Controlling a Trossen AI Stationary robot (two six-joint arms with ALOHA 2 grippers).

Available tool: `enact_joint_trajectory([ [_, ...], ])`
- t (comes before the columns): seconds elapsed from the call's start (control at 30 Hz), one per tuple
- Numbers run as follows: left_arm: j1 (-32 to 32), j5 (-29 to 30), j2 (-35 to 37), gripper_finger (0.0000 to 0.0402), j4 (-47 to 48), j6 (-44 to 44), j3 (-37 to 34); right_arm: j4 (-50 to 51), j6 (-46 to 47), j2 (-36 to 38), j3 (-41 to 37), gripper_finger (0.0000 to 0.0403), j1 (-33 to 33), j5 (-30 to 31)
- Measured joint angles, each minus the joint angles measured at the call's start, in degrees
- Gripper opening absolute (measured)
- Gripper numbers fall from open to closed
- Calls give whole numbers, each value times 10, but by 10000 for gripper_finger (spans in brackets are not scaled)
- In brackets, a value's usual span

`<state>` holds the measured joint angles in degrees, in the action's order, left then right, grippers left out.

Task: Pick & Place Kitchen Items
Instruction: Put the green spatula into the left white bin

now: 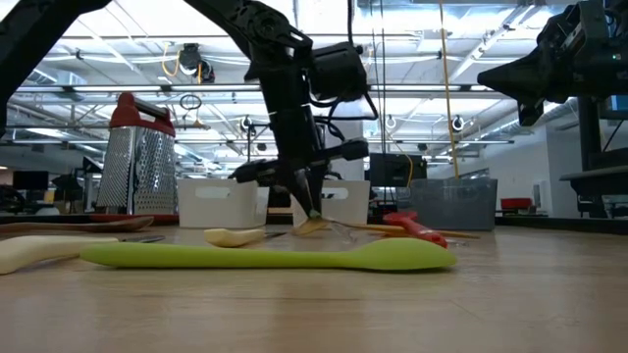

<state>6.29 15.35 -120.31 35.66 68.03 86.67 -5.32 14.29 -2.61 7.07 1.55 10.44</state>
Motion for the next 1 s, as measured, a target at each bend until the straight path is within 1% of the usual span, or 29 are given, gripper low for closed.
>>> enact_joint_trajectory([
  [0.3, -20, 24, 15, 2, -7, -13, 1, 0, 0, 0, 0, 4, 0, 0],
  [0.63, -33, 92, 53, 3, -13, -33, 2, 0, 0, 0, 0, 4, 0, 0],
  [1.0, -33, 103, 59, 3, -11, -48, 2, 0, 0, 0, 0, 4, 0, -1],
])
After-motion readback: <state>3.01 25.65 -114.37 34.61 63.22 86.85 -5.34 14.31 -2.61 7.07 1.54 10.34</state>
